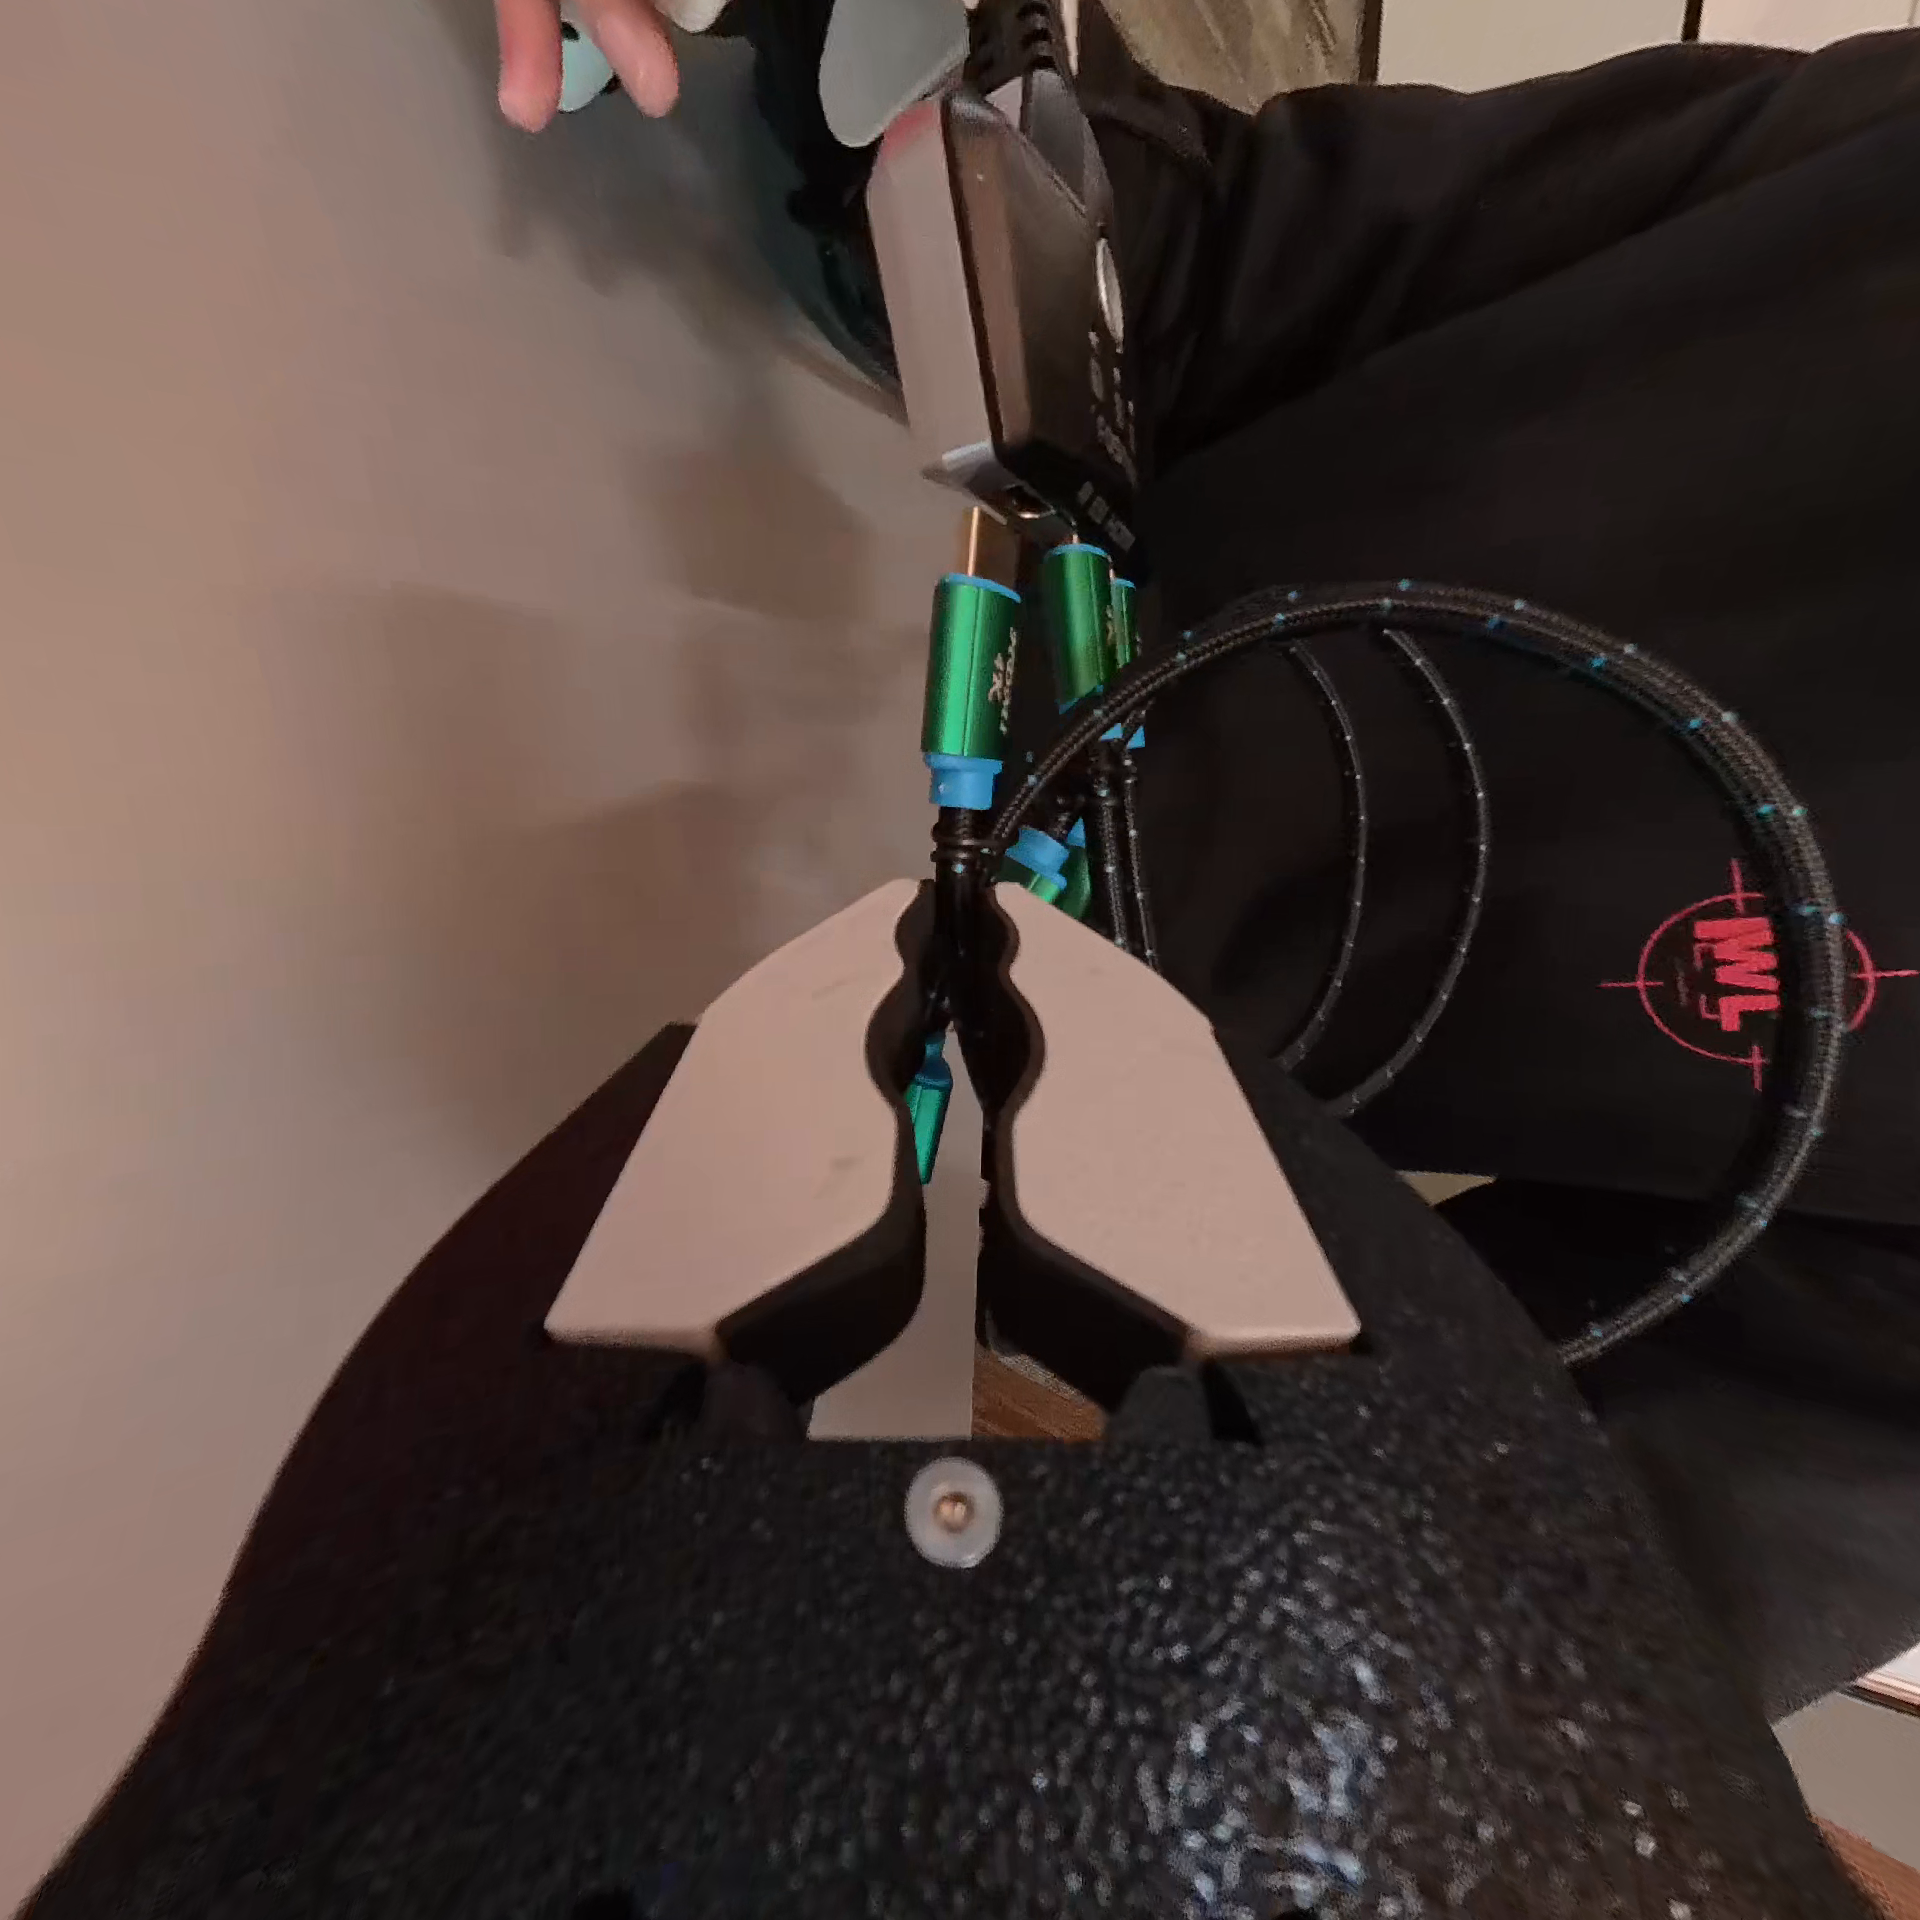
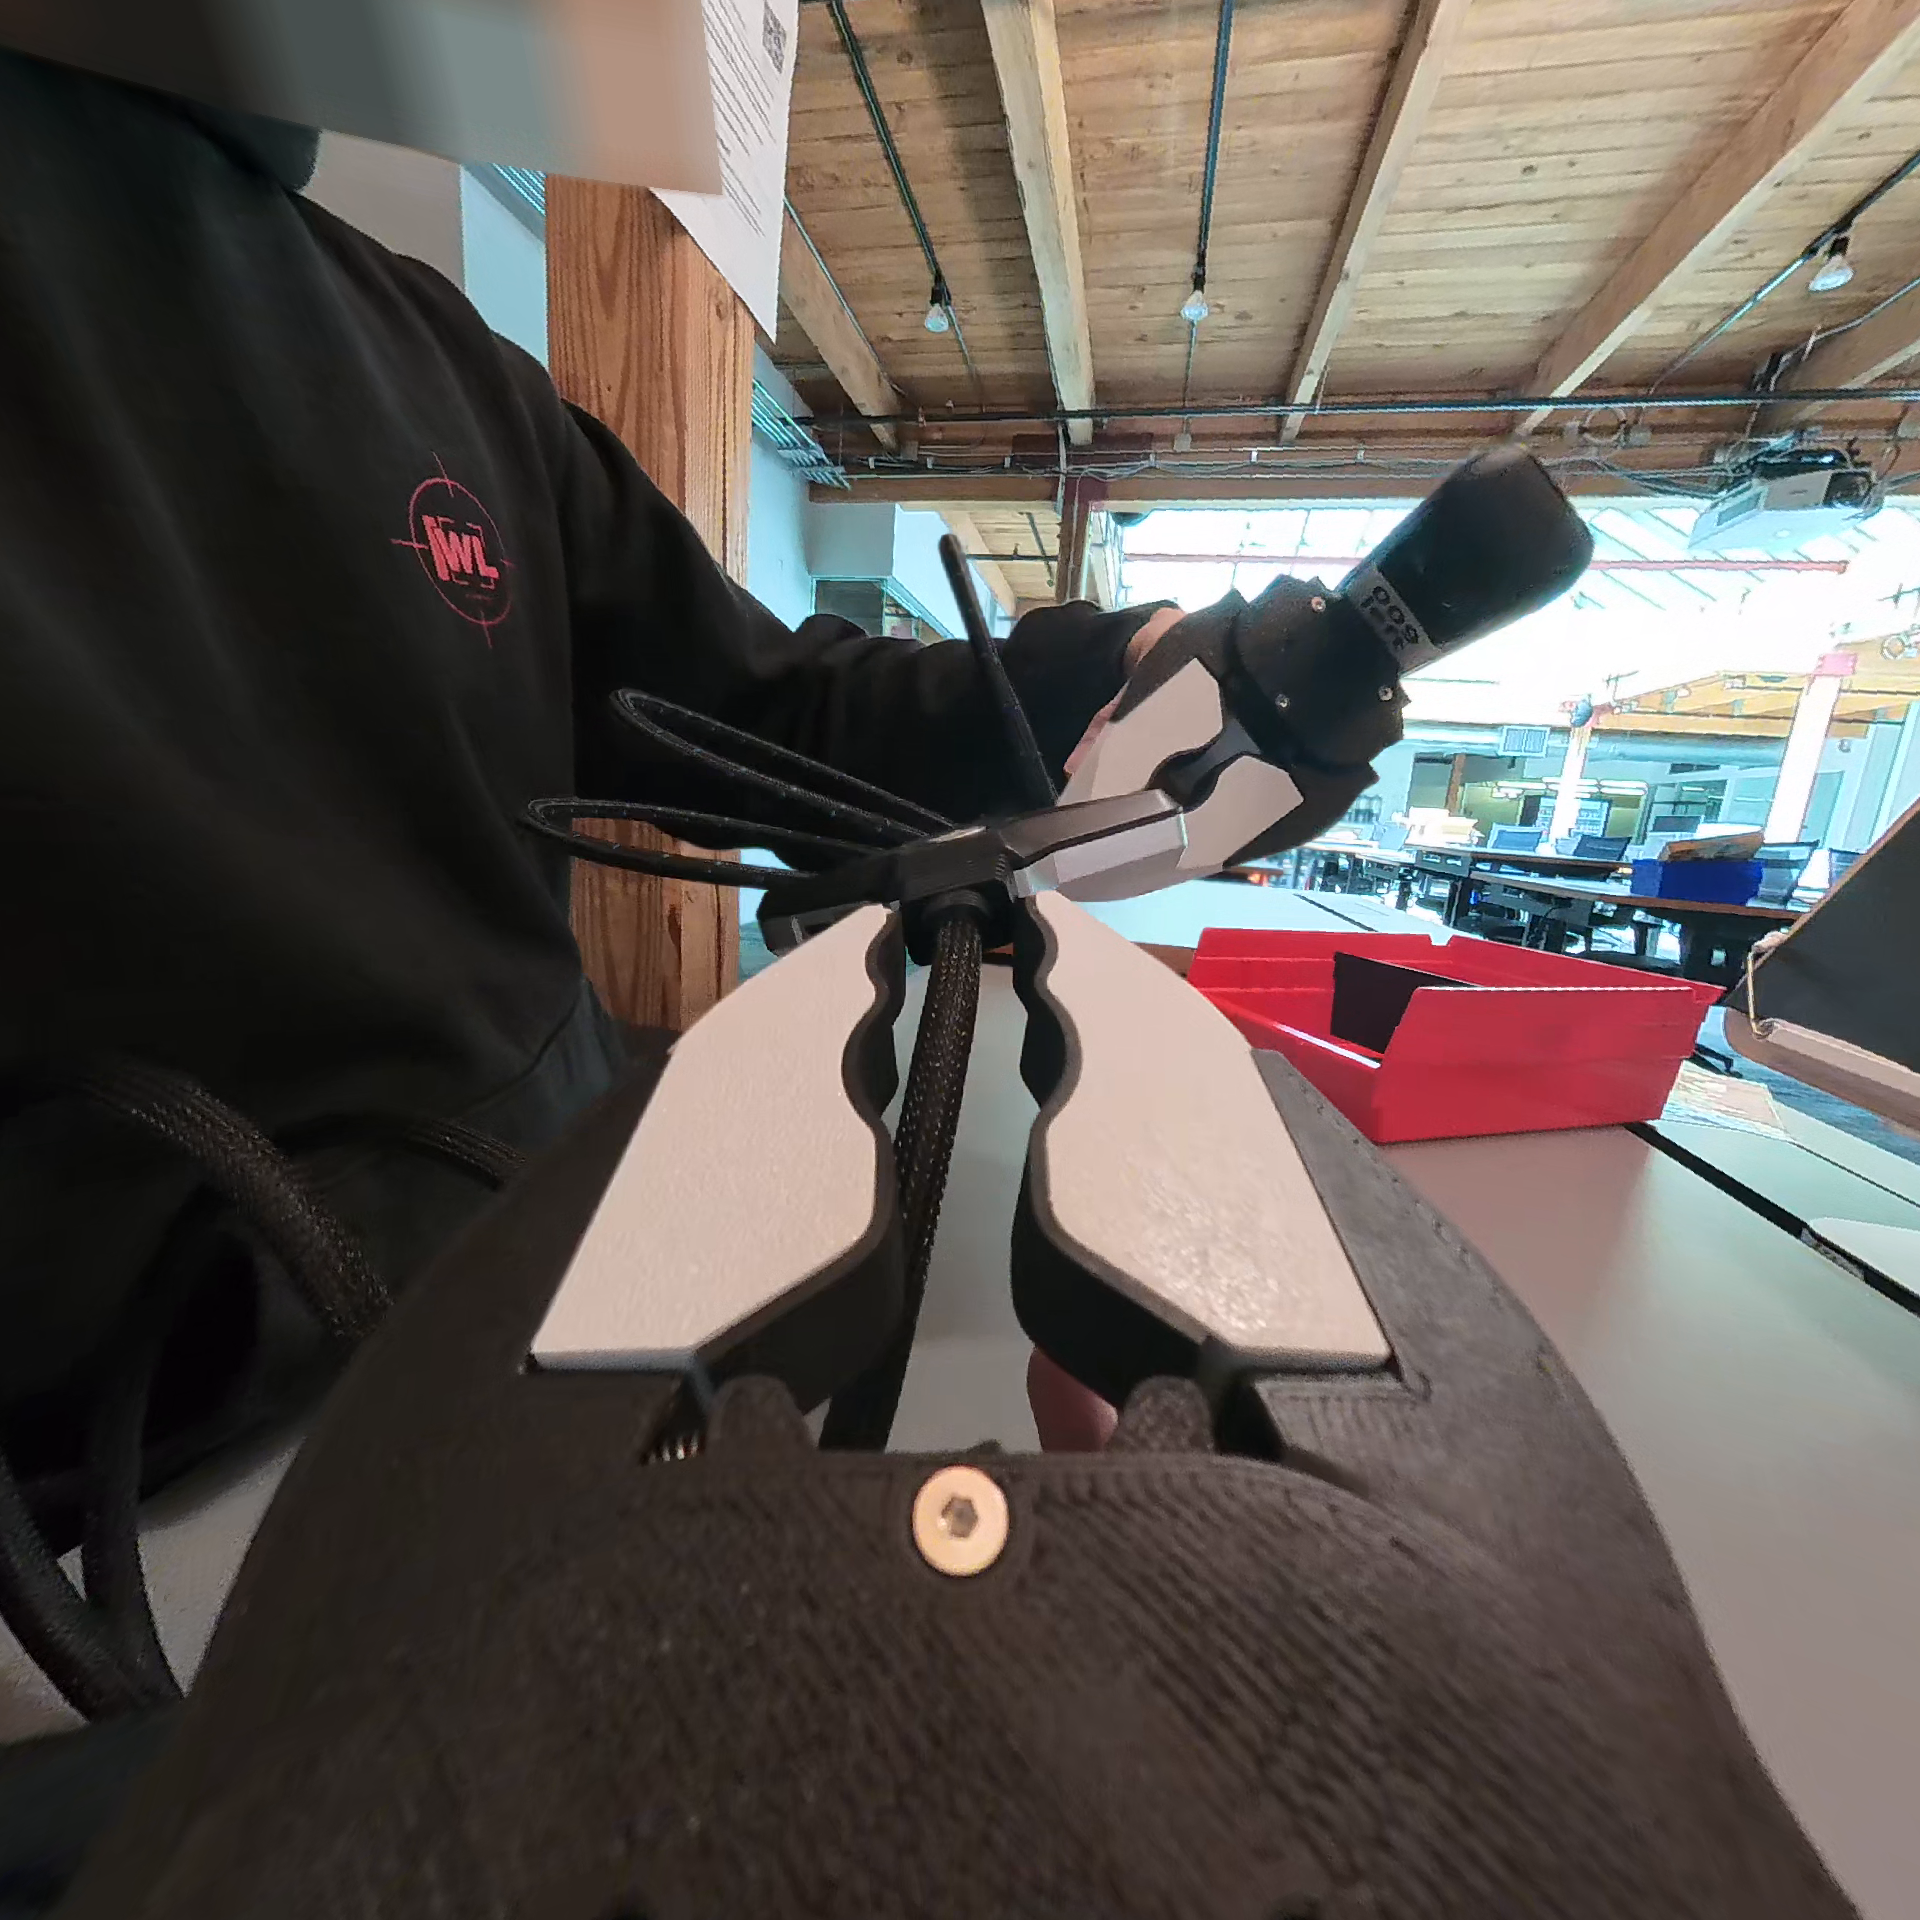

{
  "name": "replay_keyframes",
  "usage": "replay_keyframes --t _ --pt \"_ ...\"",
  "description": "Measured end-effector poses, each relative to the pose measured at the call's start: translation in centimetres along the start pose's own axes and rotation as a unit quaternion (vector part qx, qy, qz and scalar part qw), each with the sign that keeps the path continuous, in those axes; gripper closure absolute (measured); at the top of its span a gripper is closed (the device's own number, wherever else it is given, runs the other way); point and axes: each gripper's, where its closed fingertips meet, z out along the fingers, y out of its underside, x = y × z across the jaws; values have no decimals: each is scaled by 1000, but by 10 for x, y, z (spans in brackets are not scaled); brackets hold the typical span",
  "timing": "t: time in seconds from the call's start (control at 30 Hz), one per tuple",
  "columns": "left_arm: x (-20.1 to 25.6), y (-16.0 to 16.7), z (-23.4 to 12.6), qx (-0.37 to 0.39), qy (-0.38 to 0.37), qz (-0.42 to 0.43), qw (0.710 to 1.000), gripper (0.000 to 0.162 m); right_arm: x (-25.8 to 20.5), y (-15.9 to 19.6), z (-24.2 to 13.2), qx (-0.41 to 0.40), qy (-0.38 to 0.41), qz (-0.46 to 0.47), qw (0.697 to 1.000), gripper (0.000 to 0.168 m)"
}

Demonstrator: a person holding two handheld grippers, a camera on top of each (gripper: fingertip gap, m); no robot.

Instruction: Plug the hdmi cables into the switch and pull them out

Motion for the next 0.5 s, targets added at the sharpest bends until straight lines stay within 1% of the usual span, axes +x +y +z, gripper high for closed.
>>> replay_keyframes --t 0.23,0.33,0.4,0.5 --pt "-10 8 0 -19 -23 -19 999 155 4 9 2 -26 9 3 1000 148" --pt "-14 12 -4 -32 -42 -20 998 155 5 13 3 -39 13 5 999 148" --pt "-19 15 -12 -39 -70 -21 997 155 6 16 3 -48 17 4 999 148" --pt "-12 11 -14 -29 -62 -14 998 156 6 16 4 -44 15 5 999 148"
